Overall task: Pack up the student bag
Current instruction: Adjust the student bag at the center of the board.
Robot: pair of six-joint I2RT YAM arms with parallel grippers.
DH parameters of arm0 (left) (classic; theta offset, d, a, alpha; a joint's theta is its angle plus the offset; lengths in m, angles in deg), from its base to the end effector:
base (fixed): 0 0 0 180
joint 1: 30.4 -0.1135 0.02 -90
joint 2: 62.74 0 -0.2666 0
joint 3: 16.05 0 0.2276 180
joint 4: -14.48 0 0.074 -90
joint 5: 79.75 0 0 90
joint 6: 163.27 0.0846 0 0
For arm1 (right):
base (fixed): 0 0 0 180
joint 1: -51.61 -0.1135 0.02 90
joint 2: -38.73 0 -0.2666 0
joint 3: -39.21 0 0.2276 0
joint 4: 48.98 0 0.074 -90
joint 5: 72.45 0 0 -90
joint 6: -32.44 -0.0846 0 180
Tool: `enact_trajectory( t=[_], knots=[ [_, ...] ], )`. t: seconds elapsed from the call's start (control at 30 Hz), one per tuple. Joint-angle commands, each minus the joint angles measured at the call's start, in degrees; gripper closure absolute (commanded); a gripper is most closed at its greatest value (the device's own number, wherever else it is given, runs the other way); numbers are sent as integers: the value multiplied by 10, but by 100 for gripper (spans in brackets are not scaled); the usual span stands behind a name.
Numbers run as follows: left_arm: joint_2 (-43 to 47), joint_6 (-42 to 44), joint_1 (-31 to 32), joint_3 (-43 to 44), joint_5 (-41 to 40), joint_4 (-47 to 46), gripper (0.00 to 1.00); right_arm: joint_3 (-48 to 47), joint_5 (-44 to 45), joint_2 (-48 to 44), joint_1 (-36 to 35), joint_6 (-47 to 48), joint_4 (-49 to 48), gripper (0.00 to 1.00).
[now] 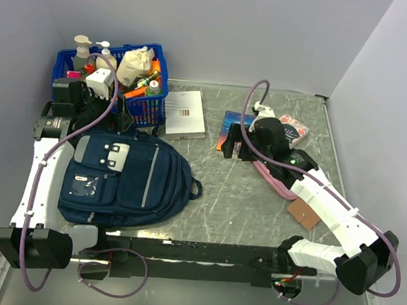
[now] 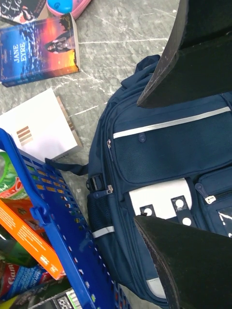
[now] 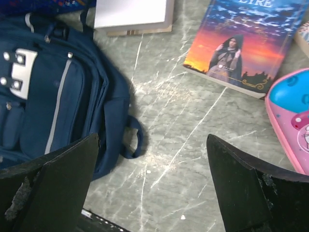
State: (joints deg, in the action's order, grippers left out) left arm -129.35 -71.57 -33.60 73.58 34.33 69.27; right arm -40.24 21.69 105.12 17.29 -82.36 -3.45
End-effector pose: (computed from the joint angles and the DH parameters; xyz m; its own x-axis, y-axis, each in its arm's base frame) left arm 0.2538 -0.0204 0.3676 -0.5167 -0.0018 -0.8562 0.3108 0.9314 -0.1895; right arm 0.2252 0.1464 0.3242 -0.6173 0.0852 -0.7821 -0.2788 0.9059 0.3187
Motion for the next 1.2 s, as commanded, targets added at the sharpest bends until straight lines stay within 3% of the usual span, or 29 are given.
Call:
enact_trajectory(
  t=[0.0, 0.3, 0.53, 0.7, 0.93, 1.07, 1.17],
  knots=[
    [-4, -13, -11, -5, -14, -2, 4, -21, 38, 15, -42, 33, -9, 0],
    [3, 19, -36, -67, -40, -4, 4, -68, -26, 176, -99, 62, -93, 0],
    [-19, 44, -149, -110, -55, 17, 2, -160, -75, 343, -110, 78, -111, 8],
    [-12, 89, -209, -137, -94, 20, 3, -171, -99, 379, -128, 82, -142, 12],
    [-21, 112, -255, -205, -155, -21, 4, -144, -142, 413, -137, 71, -173, 32],
    [-55, 127, -260, -239, -194, -42, 3, -107, -146, 398, -138, 70, -194, 53],
    [-75, 146, -262, -263, -195, -59, 4, -82, -144, 387, -137, 66, -212, 55]
  ],
)
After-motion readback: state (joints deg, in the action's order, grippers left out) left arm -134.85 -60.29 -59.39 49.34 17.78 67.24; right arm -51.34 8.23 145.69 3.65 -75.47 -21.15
